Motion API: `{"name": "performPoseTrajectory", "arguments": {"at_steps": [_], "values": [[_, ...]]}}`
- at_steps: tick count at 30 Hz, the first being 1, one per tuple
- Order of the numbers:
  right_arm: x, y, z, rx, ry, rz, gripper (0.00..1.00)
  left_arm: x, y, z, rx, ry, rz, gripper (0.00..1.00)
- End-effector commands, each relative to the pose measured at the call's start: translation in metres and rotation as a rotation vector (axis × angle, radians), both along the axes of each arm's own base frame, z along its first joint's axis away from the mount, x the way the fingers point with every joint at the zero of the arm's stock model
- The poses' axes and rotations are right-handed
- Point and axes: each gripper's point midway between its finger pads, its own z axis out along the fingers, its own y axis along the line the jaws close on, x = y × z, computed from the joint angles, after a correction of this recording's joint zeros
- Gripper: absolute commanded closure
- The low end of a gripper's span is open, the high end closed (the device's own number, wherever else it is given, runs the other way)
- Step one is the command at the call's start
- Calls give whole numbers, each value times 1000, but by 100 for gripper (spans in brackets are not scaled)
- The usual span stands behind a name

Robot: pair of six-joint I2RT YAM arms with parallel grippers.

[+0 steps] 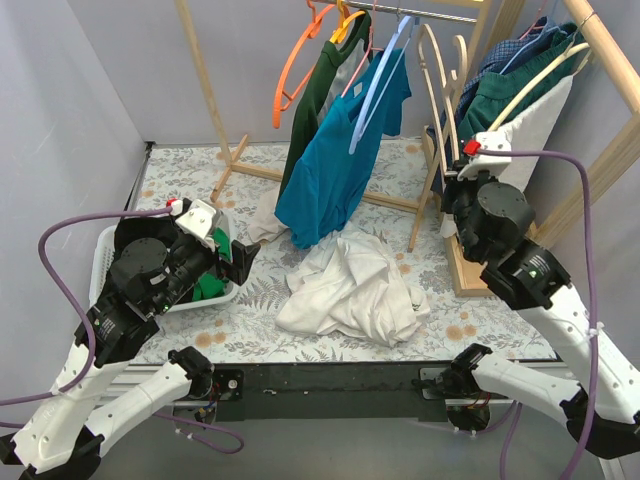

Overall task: Remove the t-shirt from the hanger
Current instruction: Place the hanger at the clothesline.

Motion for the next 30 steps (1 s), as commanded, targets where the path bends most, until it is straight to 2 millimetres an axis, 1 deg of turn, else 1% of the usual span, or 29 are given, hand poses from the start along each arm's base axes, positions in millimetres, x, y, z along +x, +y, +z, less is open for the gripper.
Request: {"name": "performPoseTrajectory", "arguments": {"at_steps": [1, 2, 3, 4, 6, 7, 9, 10, 11, 15, 17, 19, 20, 21, 23, 24, 30], "values": [[11, -17, 57, 102, -156, -145, 99, -3, -2, -3, -18, 11, -15, 2], [20, -14, 53, 66, -136, -170, 99, -4, -3, -4, -18, 15, -20, 2], [23, -15, 53, 55, -131, -191, 99, -6, -3, -3, -16, 14, -30, 2], [24, -16, 59, 62, -145, -207, 99, -7, -5, -2, -18, 12, -44, 2], [29, -13, 61, 50, -162, -211, 99, -8, -5, 0, -23, 8, -45, 2], [30, -14, 67, 68, -186, -223, 99, -7, -5, 0, -24, 4, -44, 2], [35, -11, 69, 43, -189, -229, 99, -6, -4, 1, -23, 4, -35, 2], [37, -12, 74, 54, -206, -243, 99, -6, -4, 0, -21, 6, -35, 2], [42, -7, 77, 54, -210, -243, 99, -6, -5, 0, -19, 9, -36, 2], [56, -2, 85, 41, -242, -279, 99, -7, -3, 0, -18, 8, -34, 2], [66, 2, 82, 21, -237, -295, 99, -9, -1, 1, -24, 2, -32, 2], [71, 4, 87, 29, -248, -303, 99, -12, 2, 6, -38, -12, -30, 2], [79, 6, 82, 21, -238, -311, 99, -14, 3, 7, -40, -14, -32, 2], [81, 7, 85, 28, -243, -314, 99, -15, 3, 8, -44, -16, -36, 2], [90, 8, 81, 26, -236, -325, 99, -19, 4, 9, -49, -16, -40, 2], [93, 9, 82, 31, -238, -323, 99, -20, 5, 9, -50, -17, -40, 2], [118, 5, 76, 41, -228, -334, 99, -26, 6, 10, -54, -10, -56, 2]]}}
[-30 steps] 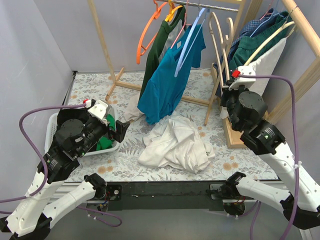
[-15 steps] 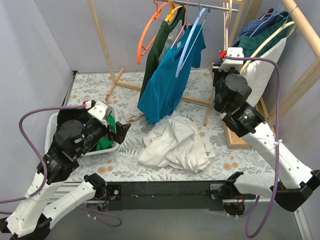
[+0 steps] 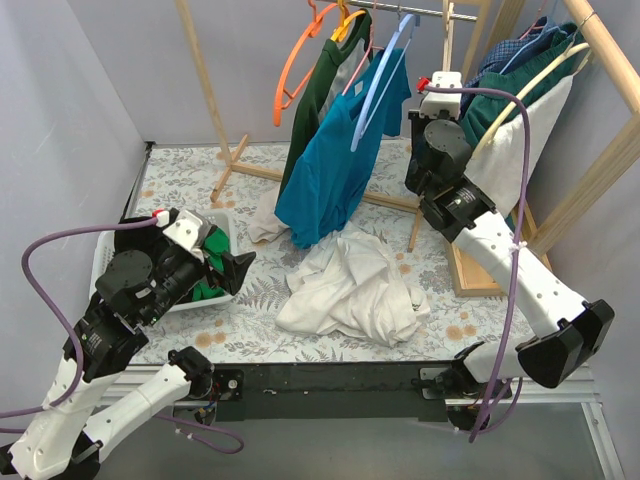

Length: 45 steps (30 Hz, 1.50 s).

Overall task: Remove the t-shirt from the hanger
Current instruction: Place the hanger at the clothesline.

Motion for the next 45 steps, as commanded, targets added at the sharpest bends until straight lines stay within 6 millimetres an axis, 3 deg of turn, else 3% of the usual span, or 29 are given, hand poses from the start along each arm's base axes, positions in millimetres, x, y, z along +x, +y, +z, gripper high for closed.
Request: {"name": "performPoseTrajectory", "arguments": {"at_steps": [1, 7, 15, 22, 32, 38, 45], "values": [[7, -14, 43, 123, -116, -15, 99, -8, 0, 1, -4, 14, -23, 2], [29, -15, 25, 140, -64, 5, 99, -10, 0, -1, -5, 20, -34, 2], [28, -3, -13, 169, 24, 69, 99, -11, -2, -5, -4, 25, -43, 2], [32, 3, -29, 187, 82, 86, 99, -12, -3, -5, -7, 28, -50, 2], [41, 7, -19, 249, 139, 84, 99, -13, -2, -3, -13, 28, -51, 2], [28, 5, -5, 282, 123, 111, 99, -14, -2, -5, -11, 33, -52, 2], [7, 7, 4, 289, 220, 165, 99, -14, -3, -6, -15, 33, -54, 2]]}}
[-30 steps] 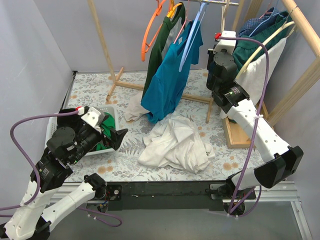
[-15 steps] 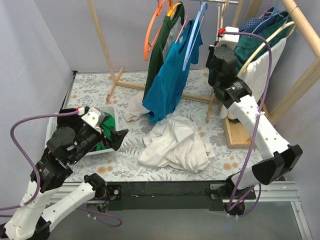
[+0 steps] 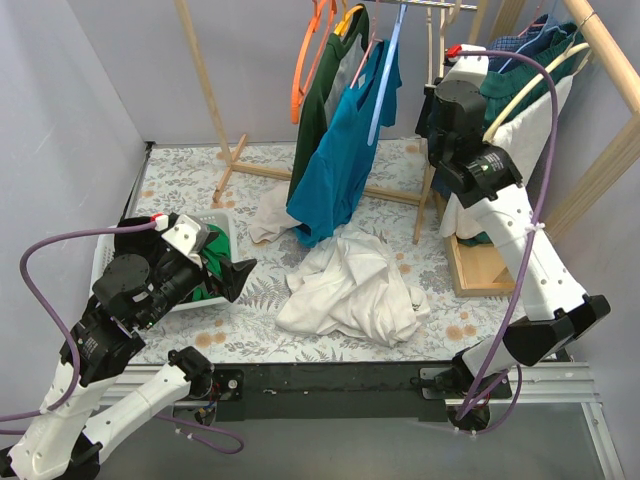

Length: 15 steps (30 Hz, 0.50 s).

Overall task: Remove the t-shirt from the hanger
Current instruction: Place the hanger at the clothesline.

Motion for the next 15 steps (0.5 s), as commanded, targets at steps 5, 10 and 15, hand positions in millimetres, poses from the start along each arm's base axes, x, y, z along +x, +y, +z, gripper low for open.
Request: {"name": "performPoseTrajectory", "arguments": {"at_steps": [5, 10, 15], "values": [[-29, -9, 16, 11, 114, 43, 99, -3, 0, 0, -4, 4, -8, 2], [-19, -14, 15, 21, 154, 56, 99, -8, -3, 1, -13, 3, -37, 2], [-5, -14, -4, 27, 230, 80, 99, -11, -1, 3, -22, 2, -43, 2]]}}
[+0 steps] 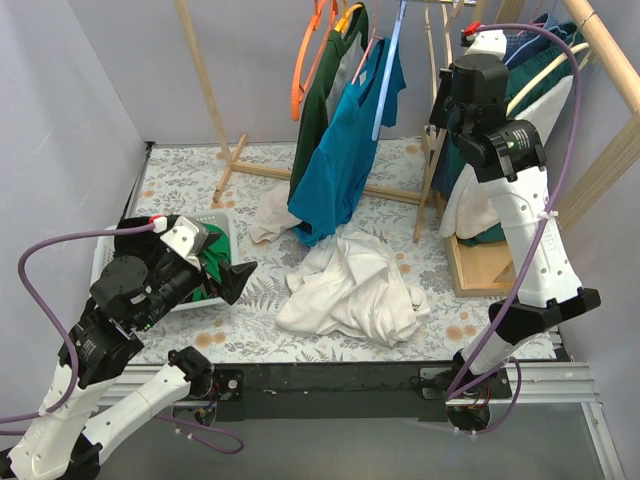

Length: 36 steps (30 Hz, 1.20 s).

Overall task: Remove the t-shirt from the hanger
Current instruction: Place the hanger at the clothesline.

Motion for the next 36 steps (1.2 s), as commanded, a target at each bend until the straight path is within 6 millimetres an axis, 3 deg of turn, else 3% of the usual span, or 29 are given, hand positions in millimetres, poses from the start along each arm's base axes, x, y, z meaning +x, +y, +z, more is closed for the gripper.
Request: {"name": "performPoseTrajectory", "arguments": {"at_steps": [1, 8, 15, 22, 25, 29, 36], "values": [[8, 1, -20, 14, 80, 25, 99, -7, 1, 2, -11, 0, -19, 2], [0, 2, -30, 28, 88, 51, 99, -8, 1, 0, -10, 5, -19, 2], [-23, -4, -42, 34, 115, 93, 99, -7, 1, -2, -16, -2, -19, 2], [-28, -6, -51, 44, 142, 119, 99, -10, 3, -10, -25, 2, -19, 2], [-23, -6, -44, 60, 130, 123, 99, -11, 2, -14, -23, 8, -22, 2], [-14, -5, -19, 102, 72, 119, 99, -13, 4, -13, -24, 5, -22, 2], [17, 3, 8, 129, -32, 140, 99, -16, 7, -15, -31, 9, -17, 2]]}}
